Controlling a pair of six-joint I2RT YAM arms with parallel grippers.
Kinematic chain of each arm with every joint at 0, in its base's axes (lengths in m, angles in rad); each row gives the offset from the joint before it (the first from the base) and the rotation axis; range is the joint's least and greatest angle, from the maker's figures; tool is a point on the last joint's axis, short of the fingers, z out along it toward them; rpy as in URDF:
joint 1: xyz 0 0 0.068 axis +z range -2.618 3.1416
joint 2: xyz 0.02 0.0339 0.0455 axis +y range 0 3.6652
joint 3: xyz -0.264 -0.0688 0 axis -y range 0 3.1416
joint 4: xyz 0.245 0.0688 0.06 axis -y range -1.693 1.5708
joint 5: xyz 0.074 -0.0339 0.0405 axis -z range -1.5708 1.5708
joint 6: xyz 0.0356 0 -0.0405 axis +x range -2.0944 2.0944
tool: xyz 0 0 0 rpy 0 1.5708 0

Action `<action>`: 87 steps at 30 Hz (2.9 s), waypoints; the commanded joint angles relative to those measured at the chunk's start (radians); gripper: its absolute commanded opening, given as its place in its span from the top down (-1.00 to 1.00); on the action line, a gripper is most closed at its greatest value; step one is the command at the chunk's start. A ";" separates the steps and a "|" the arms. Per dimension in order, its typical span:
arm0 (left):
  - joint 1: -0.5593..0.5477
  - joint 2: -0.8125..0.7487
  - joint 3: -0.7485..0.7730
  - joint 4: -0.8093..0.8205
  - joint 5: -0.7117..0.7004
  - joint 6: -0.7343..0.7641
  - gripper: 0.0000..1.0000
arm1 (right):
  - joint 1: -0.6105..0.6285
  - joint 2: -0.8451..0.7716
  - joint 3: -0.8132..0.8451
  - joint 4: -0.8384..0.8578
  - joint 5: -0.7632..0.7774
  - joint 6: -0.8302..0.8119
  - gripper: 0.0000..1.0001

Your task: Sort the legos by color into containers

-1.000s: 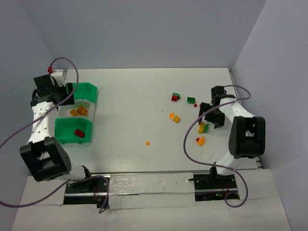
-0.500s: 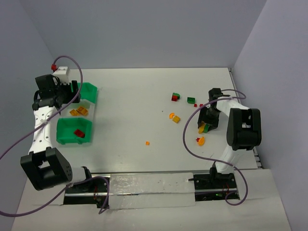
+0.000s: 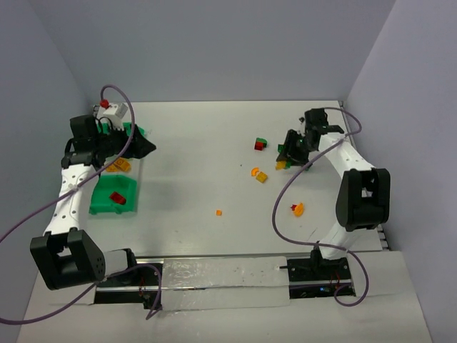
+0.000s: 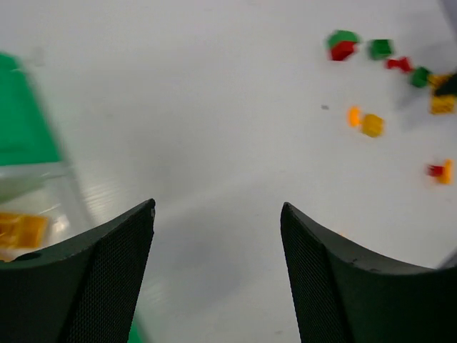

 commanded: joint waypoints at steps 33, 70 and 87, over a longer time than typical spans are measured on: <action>-0.526 0.121 -0.009 0.454 0.033 -0.537 -0.60 | 0.657 -0.024 0.412 0.248 0.094 0.431 0.11; -0.404 -0.018 -0.197 0.565 0.487 -0.578 1.00 | 0.435 -0.186 0.217 0.458 -0.507 0.079 -1.00; -0.404 -0.068 -0.260 0.738 0.593 -0.718 1.00 | 0.564 -0.168 0.111 0.650 -0.813 0.110 -0.70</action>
